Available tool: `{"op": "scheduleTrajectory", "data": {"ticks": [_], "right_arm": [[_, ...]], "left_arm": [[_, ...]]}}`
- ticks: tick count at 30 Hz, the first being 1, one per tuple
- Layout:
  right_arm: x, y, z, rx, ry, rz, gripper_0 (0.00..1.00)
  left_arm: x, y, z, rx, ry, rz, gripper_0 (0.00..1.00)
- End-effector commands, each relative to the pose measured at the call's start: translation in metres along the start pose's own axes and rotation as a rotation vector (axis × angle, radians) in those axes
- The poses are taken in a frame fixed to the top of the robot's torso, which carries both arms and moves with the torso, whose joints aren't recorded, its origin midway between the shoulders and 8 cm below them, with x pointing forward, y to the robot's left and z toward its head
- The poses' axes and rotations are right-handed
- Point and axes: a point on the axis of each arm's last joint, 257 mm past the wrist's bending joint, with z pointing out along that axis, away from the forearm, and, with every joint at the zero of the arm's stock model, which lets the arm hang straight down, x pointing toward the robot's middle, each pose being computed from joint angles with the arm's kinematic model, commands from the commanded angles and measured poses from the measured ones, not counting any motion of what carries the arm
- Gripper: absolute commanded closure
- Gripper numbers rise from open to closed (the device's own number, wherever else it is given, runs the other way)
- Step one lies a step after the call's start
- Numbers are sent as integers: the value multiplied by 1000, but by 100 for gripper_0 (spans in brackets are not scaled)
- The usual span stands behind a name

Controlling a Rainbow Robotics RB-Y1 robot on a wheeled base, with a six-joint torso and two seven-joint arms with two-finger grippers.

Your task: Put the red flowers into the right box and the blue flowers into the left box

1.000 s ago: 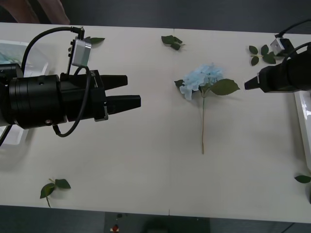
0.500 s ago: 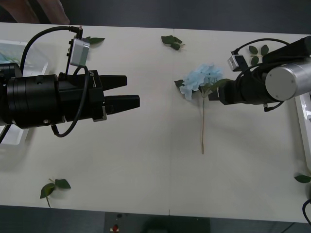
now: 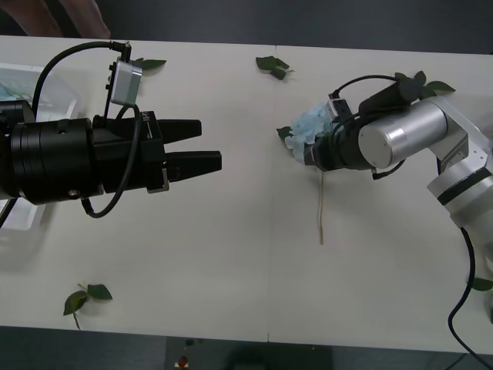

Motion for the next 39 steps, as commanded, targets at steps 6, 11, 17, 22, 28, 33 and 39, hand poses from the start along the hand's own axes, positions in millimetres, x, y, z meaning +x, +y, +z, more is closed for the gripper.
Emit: {"op": "scheduleTrajectory", "data": {"ticks": [6, 11, 17, 22, 28, 33, 39], "right_arm": [[-3, 6, 5, 18, 1, 26, 0], [9, 9, 13, 18, 30, 50, 0], [20, 8, 17, 37, 58, 57, 0], [21, 8, 17, 47, 65, 57, 41], [22, 9, 18, 45, 66, 55, 98], [21, 9, 17, 43, 64, 59, 100], [19, 9, 16, 45, 58, 65, 100]], "left_arm": [[-3, -4, -4, -3, 3, 54, 0], [-3, -4, -4, -3, 3, 54, 0], [-3, -4, -4, -3, 3, 54, 0], [-3, -4, -4, -3, 3, 54, 0], [-3, -4, -4, -3, 3, 54, 0], [-3, -4, -4, -3, 3, 54, 0], [-3, -4, -4, -3, 3, 54, 0]]}}
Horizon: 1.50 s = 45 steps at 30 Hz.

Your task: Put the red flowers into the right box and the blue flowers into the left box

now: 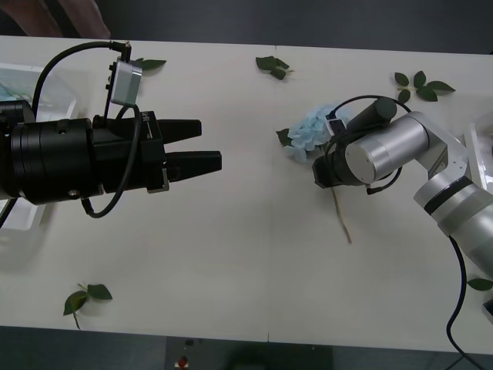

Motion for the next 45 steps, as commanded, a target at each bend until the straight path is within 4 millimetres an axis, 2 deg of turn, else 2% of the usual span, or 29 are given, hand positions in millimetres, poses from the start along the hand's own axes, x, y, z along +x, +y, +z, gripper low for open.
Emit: {"op": "scheduleTrajectory", "data": {"ticks": [1, 7, 18, 30, 38, 45], "right_arm": [[-23, 16, -9, -23, -44, 46, 100], [-40, 14, -25, -23, -88, 40, 100], [-71, 12, -89, -64, -128, 4, 100], [-113, 25, -182, -313, -250, -117, 100], [-131, 47, -247, -582, -365, -114, 100], [-142, 83, -310, -856, -459, -88, 100]], "left_arm": [[-3, -4, -4, -3, 3, 54, 0], [-3, -4, -4, -3, 3, 54, 0], [-3, -4, -4, -3, 3, 54, 0], [-3, -4, -4, -3, 3, 54, 0], [-3, -4, -4, -3, 3, 54, 0], [-3, -4, -4, -3, 3, 54, 0]]}}
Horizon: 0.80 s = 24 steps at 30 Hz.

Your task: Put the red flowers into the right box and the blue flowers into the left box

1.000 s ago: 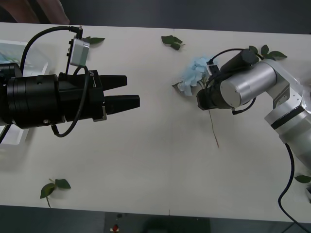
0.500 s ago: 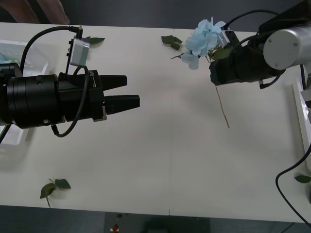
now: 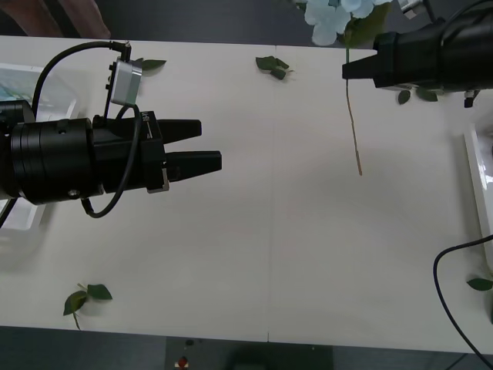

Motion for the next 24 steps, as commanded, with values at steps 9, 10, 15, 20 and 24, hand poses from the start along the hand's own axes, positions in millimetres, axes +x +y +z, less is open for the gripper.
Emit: {"op": "scheduleTrajectory", "data": {"ticks": [9, 10, 15, 20, 24], "right_arm": [[-47, 113, -17, -392, -163, -11, 100], [-49, 121, -16, -425, -171, -5, 100], [-54, 150, -8, -519, -189, 9, 100], [-55, 170, 10, -566, -193, 32, 100], [-53, 180, 17, -590, -185, 49, 100]], "left_arm": [[-3, -4, -4, -3, 4, 54, 0], [-3, -4, -4, -3, 4, 54, 0], [-3, -4, -4, -3, 4, 54, 0], [2, -16, 2, 60, -36, -69, 0], [-14, -26, 2, 107, -82, -107, 0]]}}
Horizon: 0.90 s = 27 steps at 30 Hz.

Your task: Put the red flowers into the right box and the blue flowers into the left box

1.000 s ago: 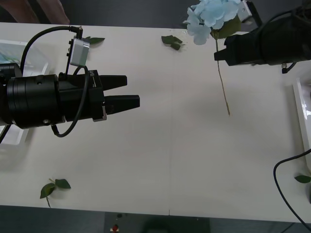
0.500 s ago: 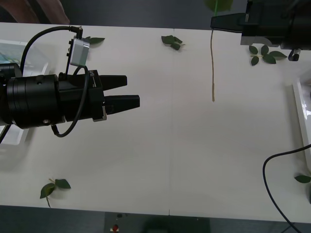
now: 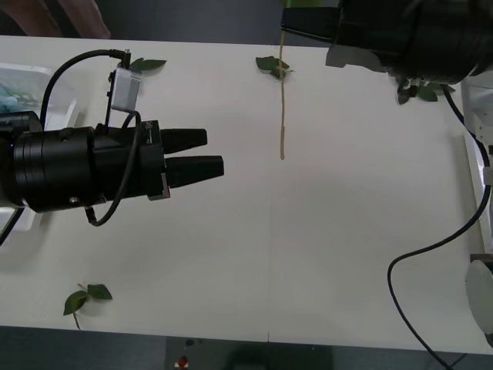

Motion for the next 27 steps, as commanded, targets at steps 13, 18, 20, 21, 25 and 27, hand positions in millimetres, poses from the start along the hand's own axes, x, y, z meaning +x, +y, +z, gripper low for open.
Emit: {"op": "scheduleTrajectory", "data": {"ticks": [13, 18, 20, 21, 25, 27], "right_arm": [[-6, 33, 16, -66, 7, -49, 100], [-6, 33, 16, -66, 7, -49, 100], [-6, 33, 16, -66, 7, -49, 100], [-6, 33, 16, -66, 7, -49, 100], [-6, 33, 16, -66, 7, -49, 100], [-6, 33, 16, -66, 7, -49, 100]], "left_arm": [[-37, -17, 22, 30, -3, -42, 0], [-45, -15, 41, 8, -4, -57, 0], [-47, -15, 47, 3, -8, -64, 0], [-48, -15, 53, 0, -13, -73, 0], [-45, -18, 67, 0, -6, -97, 0], [-42, -20, 72, 2, 4, -117, 0]]}}
